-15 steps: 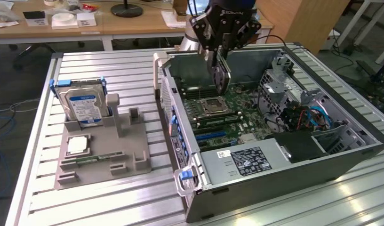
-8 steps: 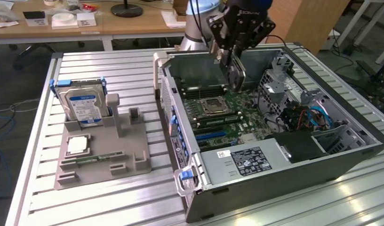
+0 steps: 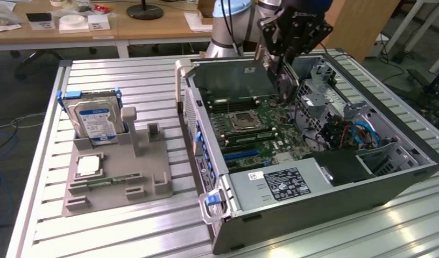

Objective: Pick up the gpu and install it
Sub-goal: 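Pick up the gpu and move the gpu toward the slot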

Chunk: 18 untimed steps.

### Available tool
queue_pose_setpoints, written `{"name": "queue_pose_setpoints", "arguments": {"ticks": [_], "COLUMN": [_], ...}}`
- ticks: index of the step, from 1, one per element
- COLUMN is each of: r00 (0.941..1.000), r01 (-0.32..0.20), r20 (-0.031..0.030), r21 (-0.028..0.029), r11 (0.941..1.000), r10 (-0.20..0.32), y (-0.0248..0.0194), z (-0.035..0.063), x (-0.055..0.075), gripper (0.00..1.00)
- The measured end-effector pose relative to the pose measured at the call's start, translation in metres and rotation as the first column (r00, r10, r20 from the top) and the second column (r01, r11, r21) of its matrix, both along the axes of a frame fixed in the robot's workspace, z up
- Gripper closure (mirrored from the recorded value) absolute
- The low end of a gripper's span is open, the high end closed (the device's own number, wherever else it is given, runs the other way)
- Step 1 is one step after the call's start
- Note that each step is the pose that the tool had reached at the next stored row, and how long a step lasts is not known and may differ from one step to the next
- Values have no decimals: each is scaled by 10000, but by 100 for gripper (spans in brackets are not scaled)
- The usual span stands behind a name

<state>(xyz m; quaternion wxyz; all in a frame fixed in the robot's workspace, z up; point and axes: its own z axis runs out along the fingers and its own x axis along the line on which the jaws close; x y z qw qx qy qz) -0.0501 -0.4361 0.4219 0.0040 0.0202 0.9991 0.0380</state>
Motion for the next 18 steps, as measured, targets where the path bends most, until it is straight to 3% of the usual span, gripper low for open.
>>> {"name": "queue_pose_setpoints", "arguments": {"ticks": [8,14,18], "r00": [10000,10000,10000], "r01": [-7,-7,-6], "r20": [-1,0,-1], "r21": [9,9,8], "r11": [10000,10000,10000], "r10": [7,7,6], "y": [0,0,0], "z": [0,0,0], "x": [322,347,438], "gripper": [74,74,74]}}
